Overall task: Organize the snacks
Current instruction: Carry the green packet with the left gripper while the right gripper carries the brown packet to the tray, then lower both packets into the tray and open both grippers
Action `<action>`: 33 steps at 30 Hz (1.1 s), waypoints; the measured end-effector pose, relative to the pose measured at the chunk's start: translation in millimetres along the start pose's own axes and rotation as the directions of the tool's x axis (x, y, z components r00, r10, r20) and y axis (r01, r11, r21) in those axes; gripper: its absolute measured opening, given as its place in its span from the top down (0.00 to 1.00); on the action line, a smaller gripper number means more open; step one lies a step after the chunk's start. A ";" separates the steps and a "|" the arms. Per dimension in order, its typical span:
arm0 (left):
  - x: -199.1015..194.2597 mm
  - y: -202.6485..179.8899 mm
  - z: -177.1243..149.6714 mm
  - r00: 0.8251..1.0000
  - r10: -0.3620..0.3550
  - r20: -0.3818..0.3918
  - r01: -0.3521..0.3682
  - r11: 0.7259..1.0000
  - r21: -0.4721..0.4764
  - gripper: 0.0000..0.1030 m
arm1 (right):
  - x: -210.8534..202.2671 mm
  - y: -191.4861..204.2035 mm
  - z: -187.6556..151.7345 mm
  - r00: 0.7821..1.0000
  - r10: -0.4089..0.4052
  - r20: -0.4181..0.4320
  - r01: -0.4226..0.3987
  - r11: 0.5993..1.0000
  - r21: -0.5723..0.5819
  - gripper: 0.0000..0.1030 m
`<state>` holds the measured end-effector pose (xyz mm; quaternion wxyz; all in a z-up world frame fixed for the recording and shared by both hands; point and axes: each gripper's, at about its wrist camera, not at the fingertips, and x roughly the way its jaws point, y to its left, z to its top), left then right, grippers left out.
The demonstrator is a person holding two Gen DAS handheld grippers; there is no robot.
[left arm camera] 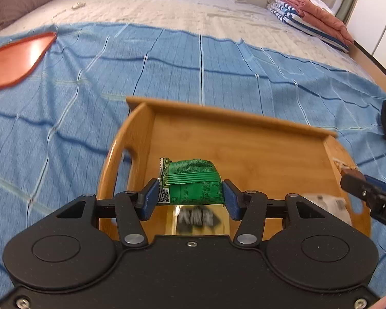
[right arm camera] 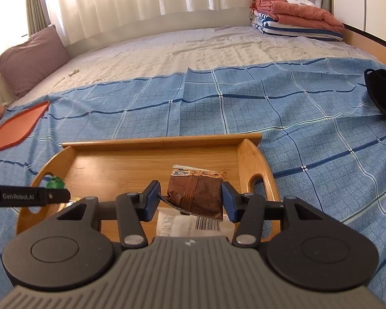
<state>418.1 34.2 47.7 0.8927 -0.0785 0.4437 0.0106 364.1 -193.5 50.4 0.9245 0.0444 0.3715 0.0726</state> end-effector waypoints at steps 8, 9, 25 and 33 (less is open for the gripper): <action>29.1 -9.0 8.4 1.000 0.011 -0.002 -0.010 0.999 0.052 0.51 | 32.6 -5.0 0.0 0.999 -0.010 -0.036 0.009 1.000 -0.009 0.47; 31.7 -9.4 8.0 1.000 0.012 -0.004 -0.012 0.998 0.056 0.50 | 35.7 -5.4 -0.7 0.999 -0.009 -0.039 0.009 1.000 -0.012 0.47; 40.6 -17.3 -4.4 0.998 0.054 0.040 -0.059 0.989 0.137 0.48 | 55.4 1.4 -14.6 0.998 -0.022 -0.060 0.018 0.998 -0.064 0.47; 41.5 -19.0 -5.5 0.997 0.070 0.039 -0.075 0.987 0.145 0.43 | 54.4 0.4 -15.4 0.998 -0.021 -0.058 0.018 0.998 -0.053 0.42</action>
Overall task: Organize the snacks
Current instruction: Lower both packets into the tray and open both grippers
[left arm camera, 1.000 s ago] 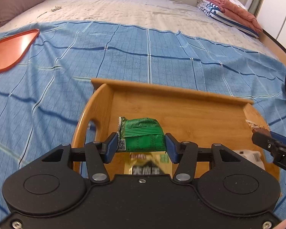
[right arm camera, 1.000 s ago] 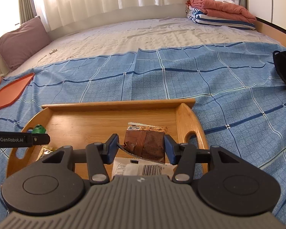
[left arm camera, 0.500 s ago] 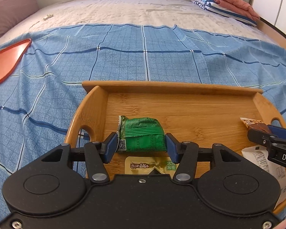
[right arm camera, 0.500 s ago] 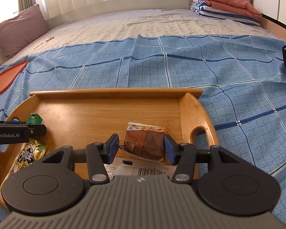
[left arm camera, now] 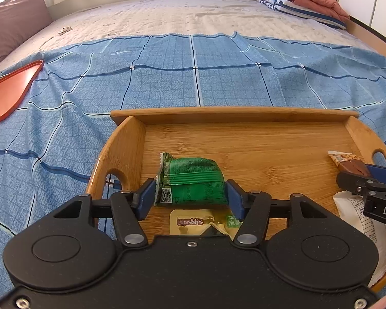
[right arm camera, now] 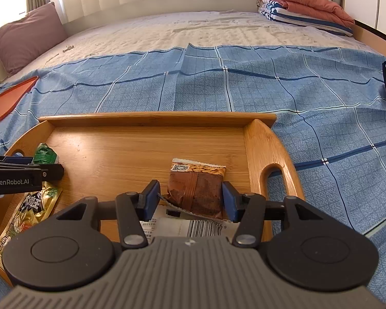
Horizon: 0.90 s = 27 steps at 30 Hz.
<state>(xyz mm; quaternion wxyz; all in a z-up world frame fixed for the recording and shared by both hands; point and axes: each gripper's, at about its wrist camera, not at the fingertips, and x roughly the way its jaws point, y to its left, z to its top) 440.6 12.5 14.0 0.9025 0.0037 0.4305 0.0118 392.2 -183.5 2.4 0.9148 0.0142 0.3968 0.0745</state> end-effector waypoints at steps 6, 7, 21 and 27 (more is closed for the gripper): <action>-13.8 1.4 -2.8 1.000 0.003 0.017 -0.003 1.000 -0.002 0.23 | -14.3 -4.0 0.4 1.000 0.010 0.027 -0.011 0.999 0.033 0.26; -18.6 1.6 -2.9 1.000 0.005 0.021 -0.005 1.000 0.005 0.22 | -18.0 -3.8 1.2 0.999 0.010 0.031 -0.011 0.999 0.031 0.26; -134.6 4.9 -39.8 0.993 -0.025 0.115 0.019 0.998 0.057 0.12 | -117.5 10.7 -7.8 0.989 0.052 0.136 -0.053 0.999 0.007 0.17; -200.5 6.6 -68.3 0.985 -0.071 0.160 0.063 0.997 0.054 0.09 | -169.4 22.2 -25.5 0.984 0.070 0.166 -0.068 0.997 -0.020 0.16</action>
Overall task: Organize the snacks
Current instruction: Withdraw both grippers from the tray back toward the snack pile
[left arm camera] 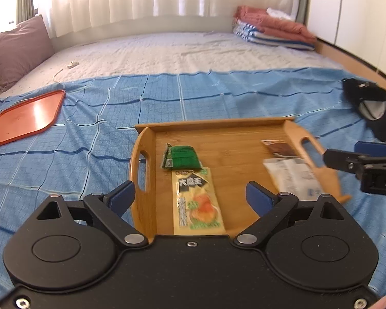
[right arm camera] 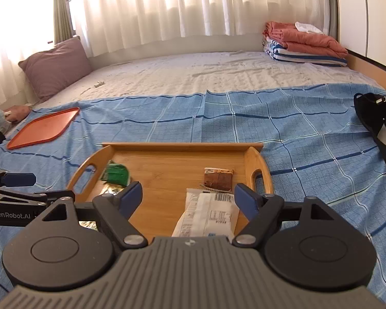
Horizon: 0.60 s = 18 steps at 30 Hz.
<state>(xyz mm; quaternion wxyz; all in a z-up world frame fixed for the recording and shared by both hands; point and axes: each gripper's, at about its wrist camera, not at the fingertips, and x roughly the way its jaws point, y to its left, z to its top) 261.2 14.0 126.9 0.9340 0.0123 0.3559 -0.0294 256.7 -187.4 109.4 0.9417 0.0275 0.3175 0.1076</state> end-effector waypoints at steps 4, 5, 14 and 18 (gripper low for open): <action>-45.4 -2.4 -14.8 0.999 -0.020 0.034 0.020 1.000 0.003 0.07 | -35.0 12.2 -9.2 0.999 0.028 0.019 -0.028 0.999 -0.023 0.15; -54.6 -3.0 -18.6 0.999 -0.022 0.039 0.022 1.000 0.004 0.07 | -43.0 15.8 -11.9 0.999 0.031 0.021 -0.030 0.999 -0.035 0.15; -125.8 -2.0 -54.6 0.997 -0.036 0.063 0.038 0.998 -0.040 0.06 | -106.0 30.3 -37.0 0.997 0.051 0.057 -0.047 0.996 -0.077 0.13; -151.3 -0.6 -68.5 0.995 -0.039 0.087 0.044 0.998 -0.055 0.06 | -127.8 31.3 -50.0 0.996 0.056 0.071 -0.049 0.994 -0.097 0.13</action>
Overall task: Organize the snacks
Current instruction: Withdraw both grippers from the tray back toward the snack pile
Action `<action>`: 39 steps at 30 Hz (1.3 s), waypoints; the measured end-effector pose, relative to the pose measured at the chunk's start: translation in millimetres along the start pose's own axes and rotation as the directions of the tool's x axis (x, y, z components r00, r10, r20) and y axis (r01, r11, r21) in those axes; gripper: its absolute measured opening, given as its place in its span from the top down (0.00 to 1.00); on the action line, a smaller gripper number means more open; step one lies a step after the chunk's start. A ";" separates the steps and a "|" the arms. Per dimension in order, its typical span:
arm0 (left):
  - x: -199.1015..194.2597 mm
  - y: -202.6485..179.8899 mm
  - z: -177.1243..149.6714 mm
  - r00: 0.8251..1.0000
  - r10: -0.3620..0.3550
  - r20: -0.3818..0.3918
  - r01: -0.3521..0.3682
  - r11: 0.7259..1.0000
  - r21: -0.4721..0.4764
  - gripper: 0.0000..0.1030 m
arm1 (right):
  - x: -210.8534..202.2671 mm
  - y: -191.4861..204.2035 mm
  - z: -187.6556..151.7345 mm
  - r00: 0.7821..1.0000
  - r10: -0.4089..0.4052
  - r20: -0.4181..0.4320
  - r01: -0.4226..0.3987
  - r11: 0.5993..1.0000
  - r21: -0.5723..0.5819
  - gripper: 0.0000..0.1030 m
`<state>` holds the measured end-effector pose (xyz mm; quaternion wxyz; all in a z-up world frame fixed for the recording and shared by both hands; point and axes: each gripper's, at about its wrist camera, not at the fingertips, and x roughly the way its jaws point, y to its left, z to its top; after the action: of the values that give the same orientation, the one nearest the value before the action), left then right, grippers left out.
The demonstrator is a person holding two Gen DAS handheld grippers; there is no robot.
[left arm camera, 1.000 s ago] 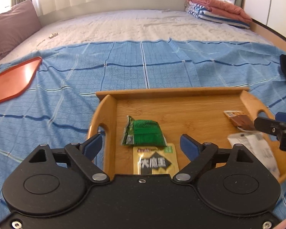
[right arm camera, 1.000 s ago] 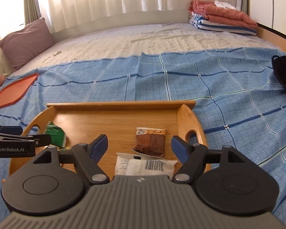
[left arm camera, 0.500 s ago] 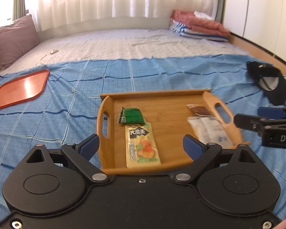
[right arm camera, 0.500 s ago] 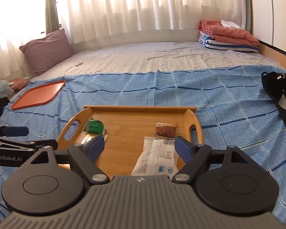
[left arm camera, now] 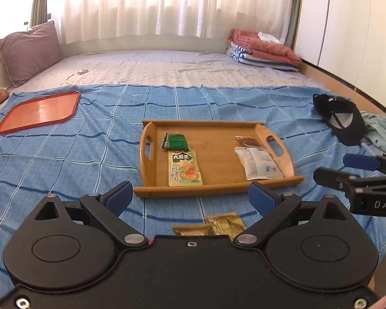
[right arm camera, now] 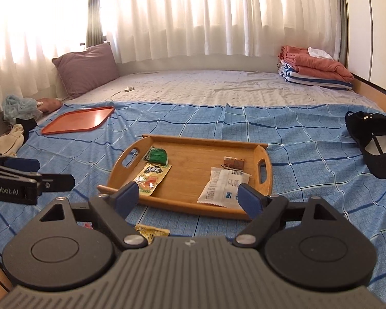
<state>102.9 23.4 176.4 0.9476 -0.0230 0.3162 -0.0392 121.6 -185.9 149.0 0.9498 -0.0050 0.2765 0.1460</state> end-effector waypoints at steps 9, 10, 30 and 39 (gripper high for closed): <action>-42.9 -1.4 -40.2 0.999 0.000 0.049 0.000 1.000 0.005 0.04 | -35.5 5.4 -26.4 1.000 -0.007 0.027 0.007 1.000 -0.020 0.12; -45.6 -1.6 -46.1 0.999 0.000 0.054 -0.001 1.000 0.008 0.04 | -38.5 5.2 -30.2 0.999 -0.010 0.031 0.011 1.000 -0.025 0.11; -9.4 0.2 -137.6 0.994 0.060 0.090 -0.066 0.996 0.067 0.08 | -22.2 8.6 -117.4 0.986 -0.142 0.087 0.150 0.985 -0.089 0.10; 17.0 -30.3 -166.0 0.996 -0.008 0.092 -0.007 0.987 0.163 0.08 | -1.8 2.0 -140.5 0.987 -0.150 0.061 0.153 0.987 -0.051 0.11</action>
<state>14.9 -11.4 35.7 0.9599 0.0527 0.2679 -0.0641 46.0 -197.1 31.1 0.9652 -0.0484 0.2438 0.0811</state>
